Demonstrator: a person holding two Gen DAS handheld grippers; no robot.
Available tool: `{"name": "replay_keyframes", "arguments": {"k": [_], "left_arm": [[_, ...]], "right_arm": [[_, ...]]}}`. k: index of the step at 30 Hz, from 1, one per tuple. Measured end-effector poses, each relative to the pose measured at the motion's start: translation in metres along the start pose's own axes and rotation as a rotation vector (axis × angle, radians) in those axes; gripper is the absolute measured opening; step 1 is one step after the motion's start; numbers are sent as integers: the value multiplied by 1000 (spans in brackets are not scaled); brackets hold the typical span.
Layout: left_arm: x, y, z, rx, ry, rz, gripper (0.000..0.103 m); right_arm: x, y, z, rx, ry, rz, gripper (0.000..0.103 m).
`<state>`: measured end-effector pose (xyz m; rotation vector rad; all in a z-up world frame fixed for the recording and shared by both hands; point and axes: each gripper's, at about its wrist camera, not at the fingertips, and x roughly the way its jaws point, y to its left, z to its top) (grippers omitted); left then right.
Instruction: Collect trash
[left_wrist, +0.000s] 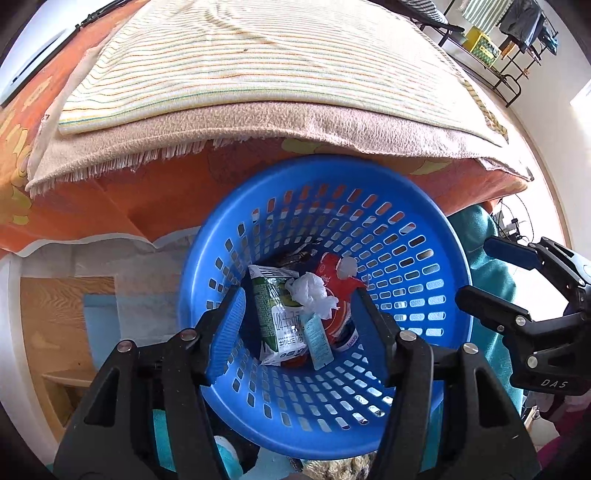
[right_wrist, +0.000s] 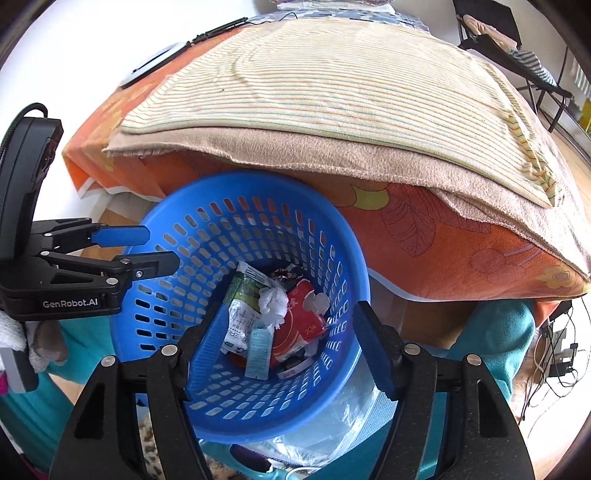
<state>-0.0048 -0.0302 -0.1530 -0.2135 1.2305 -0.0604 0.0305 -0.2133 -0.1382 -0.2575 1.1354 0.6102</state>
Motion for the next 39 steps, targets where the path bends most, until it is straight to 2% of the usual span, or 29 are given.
{"name": "replay_keyframes", "arguments": {"k": [7,11,14,18,23,25,28,31,39], "left_arm": [[-27,-4,16,-6,-76,-18,61],[-57,-2,29,-13,-179,-7,62],[-79,0,37,-11,-259,17,70],[-100,-3,46,8,-331,41,70],[-118,-14,57,42,-379,45,71],[-126,-18,62,42,-390,28,80],[-140,-24,71,46,-422,9,82],[-154,-28,82,52,-445,-7,89],[-168,-28,109,46,-475,1,90]], "right_arm": [[-17,0,12,-3,-36,-67,70],[-31,-1,20,4,-78,-70,71],[-41,-2,27,10,-109,-72,71],[-54,-2,37,26,-150,-65,71],[-73,-4,54,40,-212,-50,71],[-81,-5,59,45,-239,-42,71],[-93,-8,70,50,-287,-26,79],[-106,-11,79,52,-346,-19,81],[-123,-18,102,59,-437,-22,81]]}}
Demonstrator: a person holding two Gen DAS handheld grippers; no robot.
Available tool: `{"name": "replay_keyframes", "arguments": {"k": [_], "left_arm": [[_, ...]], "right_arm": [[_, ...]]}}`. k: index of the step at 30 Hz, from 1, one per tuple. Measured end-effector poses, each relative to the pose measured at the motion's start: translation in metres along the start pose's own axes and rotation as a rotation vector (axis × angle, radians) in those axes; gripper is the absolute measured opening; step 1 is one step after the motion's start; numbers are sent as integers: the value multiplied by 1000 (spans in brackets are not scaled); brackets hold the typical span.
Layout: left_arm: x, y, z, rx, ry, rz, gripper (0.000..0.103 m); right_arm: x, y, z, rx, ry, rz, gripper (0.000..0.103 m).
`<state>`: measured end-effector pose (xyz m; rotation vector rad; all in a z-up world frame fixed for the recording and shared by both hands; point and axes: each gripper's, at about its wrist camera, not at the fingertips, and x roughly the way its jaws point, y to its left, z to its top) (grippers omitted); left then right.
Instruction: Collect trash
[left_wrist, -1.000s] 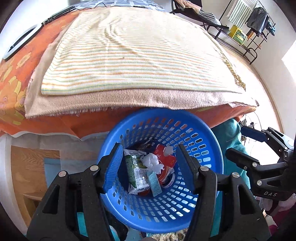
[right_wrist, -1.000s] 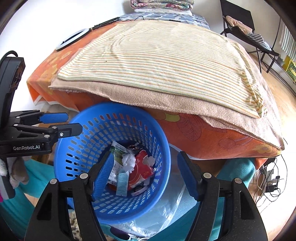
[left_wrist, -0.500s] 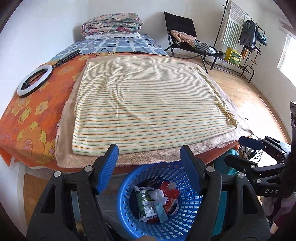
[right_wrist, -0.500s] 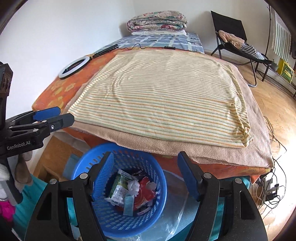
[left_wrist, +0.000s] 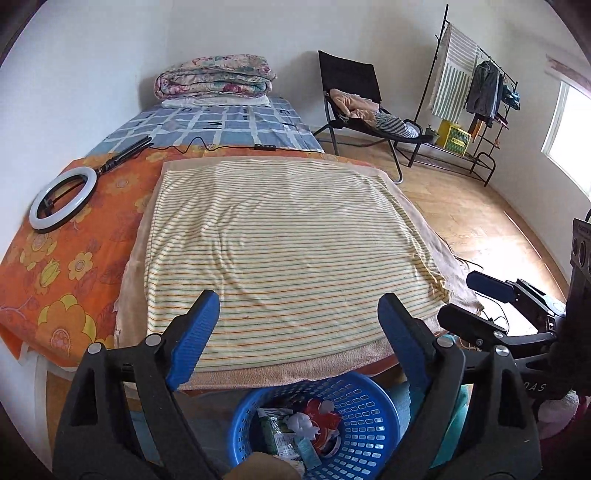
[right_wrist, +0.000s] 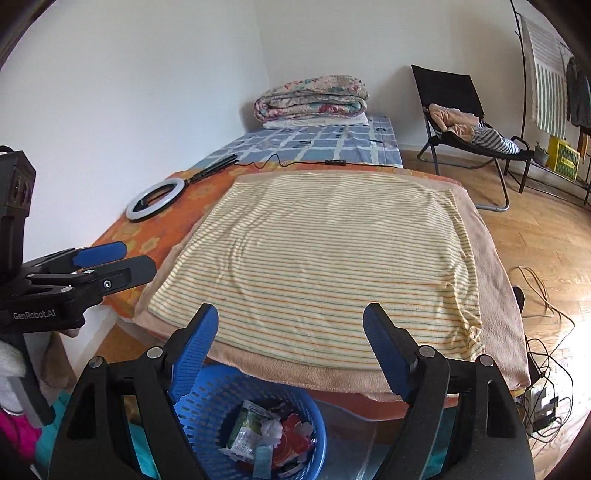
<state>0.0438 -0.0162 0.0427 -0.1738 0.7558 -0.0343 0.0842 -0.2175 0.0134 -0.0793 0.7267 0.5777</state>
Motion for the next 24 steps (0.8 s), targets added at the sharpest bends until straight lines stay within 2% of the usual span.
{"name": "replay_keyframes", "arguments": {"k": [4,8,13,24], "left_arm": [[3,7,3,-28,-23,26,91],[1,11,5,-46,-62,54,101],[0,12,9,-58,-80,73,102],[6,10,6,-46,-60,76,102]], "right_arm": [[6,-3,5,16,-6,3,81],[12,-6,7,27,-4,-4,81],[17,-5,5,30,2,-9,81],[21,-6,6,27,8,-29,81]]}}
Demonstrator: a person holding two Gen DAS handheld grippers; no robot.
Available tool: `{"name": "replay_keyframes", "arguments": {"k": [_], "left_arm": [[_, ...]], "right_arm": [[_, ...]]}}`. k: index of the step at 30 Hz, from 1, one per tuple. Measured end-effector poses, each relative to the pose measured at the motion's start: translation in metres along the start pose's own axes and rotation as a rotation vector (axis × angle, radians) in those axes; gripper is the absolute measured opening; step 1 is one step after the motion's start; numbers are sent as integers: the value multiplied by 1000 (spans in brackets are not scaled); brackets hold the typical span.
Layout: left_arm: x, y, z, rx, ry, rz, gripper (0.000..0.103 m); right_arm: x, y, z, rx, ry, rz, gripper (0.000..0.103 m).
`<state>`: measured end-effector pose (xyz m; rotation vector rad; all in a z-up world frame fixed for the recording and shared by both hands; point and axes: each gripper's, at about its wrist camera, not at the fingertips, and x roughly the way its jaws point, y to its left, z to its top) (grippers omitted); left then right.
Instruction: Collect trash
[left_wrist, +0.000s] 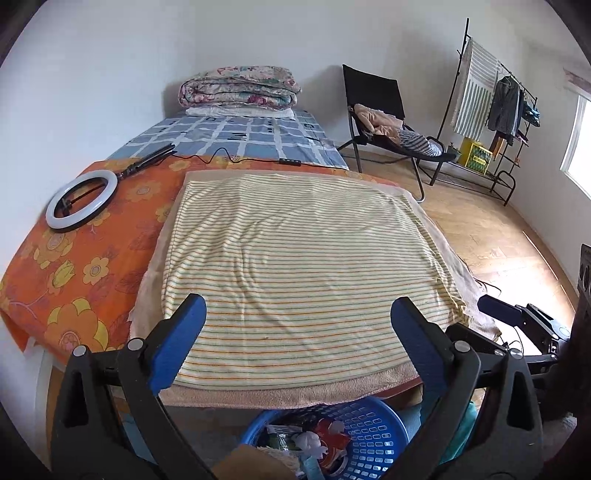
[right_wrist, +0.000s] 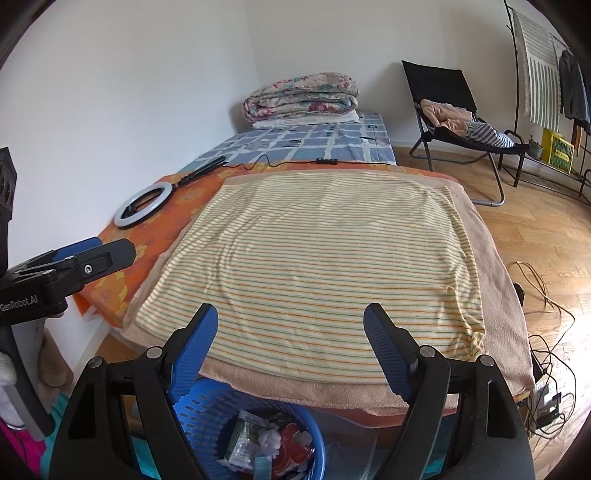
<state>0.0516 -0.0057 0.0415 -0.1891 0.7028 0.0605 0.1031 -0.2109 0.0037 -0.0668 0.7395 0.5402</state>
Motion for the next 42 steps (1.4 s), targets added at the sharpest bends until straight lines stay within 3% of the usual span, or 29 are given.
{"name": "replay_keyframes", "arguments": {"k": [42], "left_arm": [[3,2,-5,6,13,6,102]], "right_arm": [[-4,1,0,9,7,-9,81]]}}
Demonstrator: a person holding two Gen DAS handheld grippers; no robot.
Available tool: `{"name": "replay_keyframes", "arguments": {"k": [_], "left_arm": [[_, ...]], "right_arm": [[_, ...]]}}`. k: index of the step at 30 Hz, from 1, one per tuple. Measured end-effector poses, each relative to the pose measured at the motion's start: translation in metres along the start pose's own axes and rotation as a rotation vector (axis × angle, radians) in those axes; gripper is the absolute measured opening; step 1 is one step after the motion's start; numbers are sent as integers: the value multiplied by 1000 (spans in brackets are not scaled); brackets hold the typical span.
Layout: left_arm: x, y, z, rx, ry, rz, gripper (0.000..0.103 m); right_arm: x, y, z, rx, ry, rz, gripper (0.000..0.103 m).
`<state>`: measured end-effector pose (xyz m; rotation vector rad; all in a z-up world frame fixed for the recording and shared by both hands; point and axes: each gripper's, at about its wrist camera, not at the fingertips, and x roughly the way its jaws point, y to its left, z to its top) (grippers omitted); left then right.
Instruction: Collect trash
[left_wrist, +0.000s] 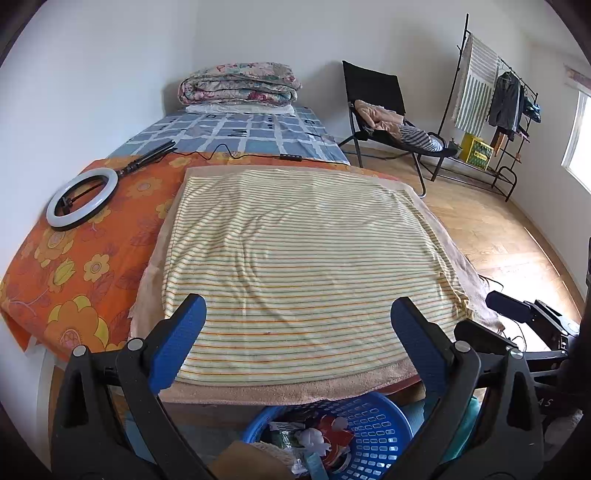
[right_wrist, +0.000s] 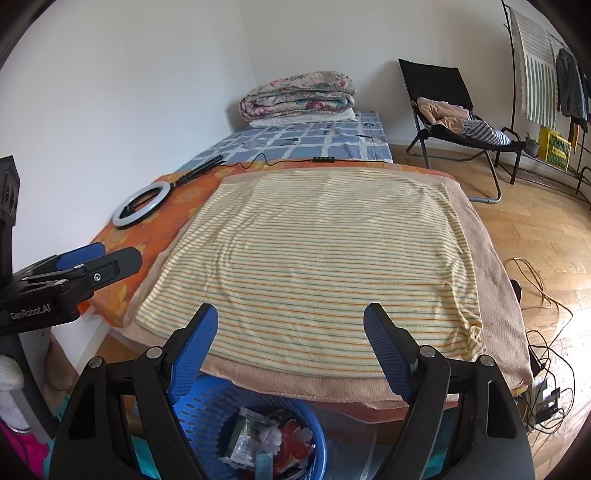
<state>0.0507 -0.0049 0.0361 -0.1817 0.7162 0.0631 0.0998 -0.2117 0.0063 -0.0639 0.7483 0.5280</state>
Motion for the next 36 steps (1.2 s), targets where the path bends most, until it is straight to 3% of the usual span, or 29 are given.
{"name": "replay_keyframes", "arguments": {"k": [36], "left_arm": [[5,9,-5,1,13,6,102]], "right_arm": [[-2,2,-4,-10,6,-1,81]]}}
